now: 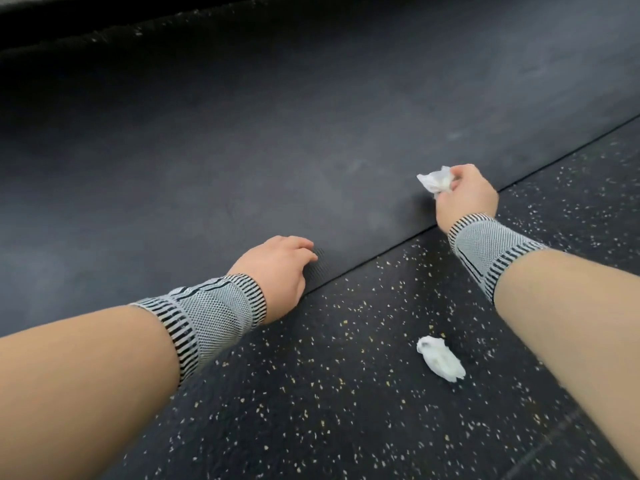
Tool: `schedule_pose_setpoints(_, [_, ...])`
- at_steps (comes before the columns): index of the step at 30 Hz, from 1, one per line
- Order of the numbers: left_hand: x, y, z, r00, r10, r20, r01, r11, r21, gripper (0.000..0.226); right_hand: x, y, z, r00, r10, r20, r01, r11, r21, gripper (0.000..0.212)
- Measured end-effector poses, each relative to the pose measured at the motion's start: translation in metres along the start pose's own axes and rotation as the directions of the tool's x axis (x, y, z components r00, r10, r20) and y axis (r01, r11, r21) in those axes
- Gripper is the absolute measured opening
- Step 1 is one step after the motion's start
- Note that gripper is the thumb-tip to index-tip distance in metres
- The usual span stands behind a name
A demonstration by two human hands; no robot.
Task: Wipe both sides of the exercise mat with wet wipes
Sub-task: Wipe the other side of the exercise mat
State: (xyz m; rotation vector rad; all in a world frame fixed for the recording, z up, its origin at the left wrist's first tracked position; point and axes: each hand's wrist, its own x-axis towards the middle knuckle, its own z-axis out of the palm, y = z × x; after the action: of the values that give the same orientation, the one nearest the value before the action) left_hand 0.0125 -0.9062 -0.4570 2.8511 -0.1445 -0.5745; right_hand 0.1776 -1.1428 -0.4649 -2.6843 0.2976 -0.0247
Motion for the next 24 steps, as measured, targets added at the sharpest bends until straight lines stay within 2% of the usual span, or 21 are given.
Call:
schedule_pose_setpoints(2, [0.009, 0.006, -0.002, 1.000, 0.012, 0.005, -0.012, 1.000, 0.008, 0.046, -0.001, 0.001, 0.006, 0.993, -0.043, 0.108, 0.061, 0.985, -0.164, 0.037])
schedule_pose_setpoints(4, [0.017, 0.009, -0.004, 1.000, 0.014, 0.015, -0.015, 1.000, 0.026, 0.048, -0.019, -0.005, 0.013, 0.955, -0.196, 0.221, 0.252, 0.931, -0.264, 0.034])
schedule_pose_setpoints(6, [0.024, 0.010, -0.009, 0.999, 0.017, 0.028, -0.018, 0.999, 0.046, 0.049, -0.039, -0.015, 0.018, 0.840, -0.405, 0.361, 0.487, 0.856, -0.174, 0.030])
schedule_pose_setpoints(7, [0.026, 0.009, -0.012, 0.999, 0.017, 0.031, -0.018, 0.998, 0.054, 0.049, -0.044, -0.021, 0.019, 0.782, -0.473, 0.406, 0.551, 0.829, -0.093, 0.029])
schedule_pose_setpoints(8, [0.028, 0.008, -0.013, 0.999, 0.015, 0.035, -0.017, 0.998, 0.061, 0.050, -0.042, -0.029, 0.018, 0.767, -0.503, 0.400, 0.561, 0.827, -0.037, 0.029])
schedule_pose_setpoints(11, [0.032, 0.003, -0.015, 0.999, -0.003, 0.048, 0.000, 0.997, 0.074, 0.049, -0.002, -0.059, 0.019, 0.876, -0.434, 0.213, 0.449, 0.893, -0.026, 0.034])
schedule_pose_setpoints(13, [0.033, 0.002, -0.014, 0.998, -0.022, 0.052, 0.019, 0.998, 0.067, 0.048, 0.023, -0.082, 0.025, 0.897, -0.405, 0.178, 0.421, 0.905, -0.060, 0.037])
schedule_pose_setpoints(18, [0.046, 0.007, -0.019, 0.998, -0.045, 0.038, 0.044, 0.998, 0.039, 0.048, 0.045, -0.119, 0.050, 0.764, -0.487, 0.423, 0.618, 0.739, -0.267, 0.047])
schedule_pose_setpoints(21, [0.056, 0.011, -0.021, 0.998, -0.052, 0.026, 0.051, 0.998, 0.039, 0.046, 0.045, -0.108, 0.055, 0.748, -0.512, 0.422, 0.639, 0.728, -0.250, 0.042])
schedule_pose_setpoints(24, [0.061, 0.014, -0.020, 0.998, -0.052, 0.038, 0.050, 0.997, 0.058, 0.047, 0.029, -0.070, 0.040, 0.754, -0.524, 0.396, 0.631, 0.744, -0.218, 0.028])
